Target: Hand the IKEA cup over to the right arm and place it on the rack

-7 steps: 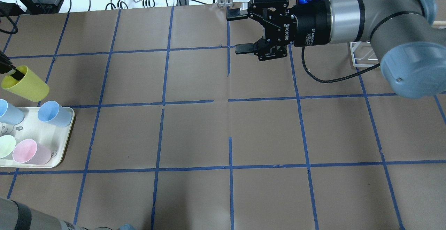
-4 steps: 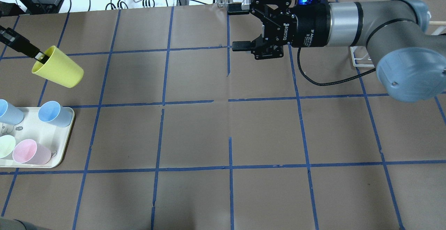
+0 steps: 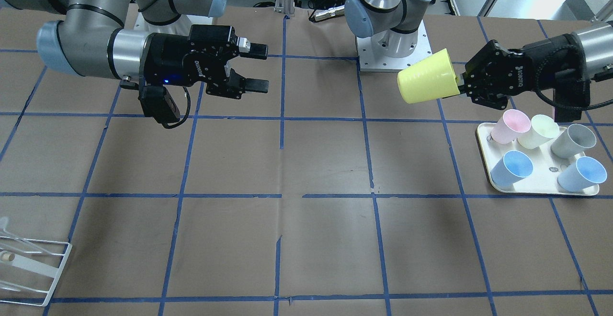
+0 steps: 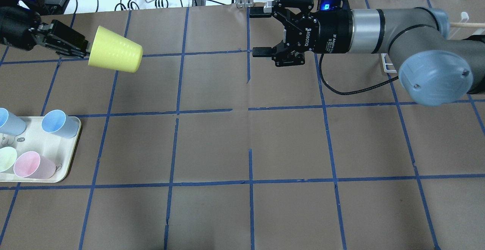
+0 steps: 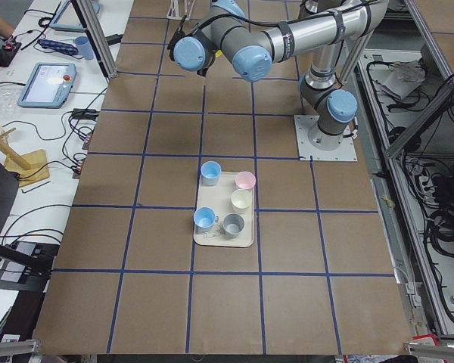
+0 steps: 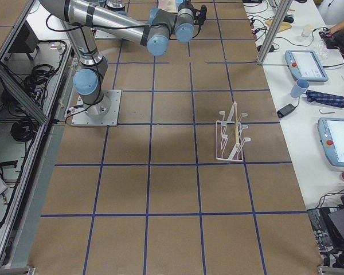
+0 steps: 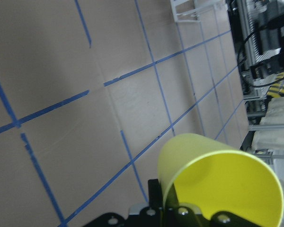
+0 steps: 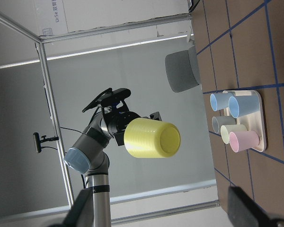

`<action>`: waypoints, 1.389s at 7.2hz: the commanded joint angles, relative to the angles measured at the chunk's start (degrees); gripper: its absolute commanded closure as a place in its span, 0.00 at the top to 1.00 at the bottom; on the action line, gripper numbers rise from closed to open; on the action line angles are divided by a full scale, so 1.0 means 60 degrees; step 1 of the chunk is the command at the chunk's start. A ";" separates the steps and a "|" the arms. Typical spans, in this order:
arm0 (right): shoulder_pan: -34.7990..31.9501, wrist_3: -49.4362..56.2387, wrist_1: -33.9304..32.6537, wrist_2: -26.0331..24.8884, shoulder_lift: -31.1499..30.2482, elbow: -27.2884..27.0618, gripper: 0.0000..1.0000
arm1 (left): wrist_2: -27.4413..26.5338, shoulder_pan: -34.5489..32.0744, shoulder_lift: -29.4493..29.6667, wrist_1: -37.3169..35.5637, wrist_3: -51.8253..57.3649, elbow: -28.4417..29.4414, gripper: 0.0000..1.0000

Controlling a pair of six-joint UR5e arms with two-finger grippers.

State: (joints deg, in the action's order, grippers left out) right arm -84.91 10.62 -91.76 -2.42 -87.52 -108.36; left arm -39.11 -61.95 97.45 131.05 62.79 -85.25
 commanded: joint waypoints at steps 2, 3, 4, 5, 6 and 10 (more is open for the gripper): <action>-0.0013 -0.0289 0.0015 0.0735 0.0055 -0.0016 1.00 | 0.3110 -0.1037 -0.0186 0.0513 0.0022 -0.0951 0.00; -0.0042 -0.0304 0.0015 0.0754 0.0070 -0.0016 1.00 | 0.4018 -0.1623 -0.0172 0.0513 0.0037 -0.1039 0.00; -0.0100 -0.0290 0.0015 0.0769 0.0171 -0.0016 1.00 | 0.4709 -0.2034 -0.0114 0.0513 0.0081 -0.1214 0.00; -0.0130 -0.0319 0.0029 0.0784 0.0201 -0.0016 1.00 | 0.5296 -0.2329 -0.0055 0.0440 0.0096 -0.1419 0.02; -0.0130 -0.0638 0.0015 0.1103 0.0216 0.0042 1.00 | 0.5592 -0.2651 0.0047 0.0367 0.0139 -0.1494 0.02; -0.0115 -0.1021 -0.0305 0.1472 0.0537 0.0392 1.00 | 0.6078 -0.3108 0.0063 0.0351 0.0286 -0.1831 0.03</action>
State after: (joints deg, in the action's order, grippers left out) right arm -85.62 5.02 -92.34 5.83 -85.33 -106.99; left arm -3.08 -80.08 97.89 133.21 64.40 -95.78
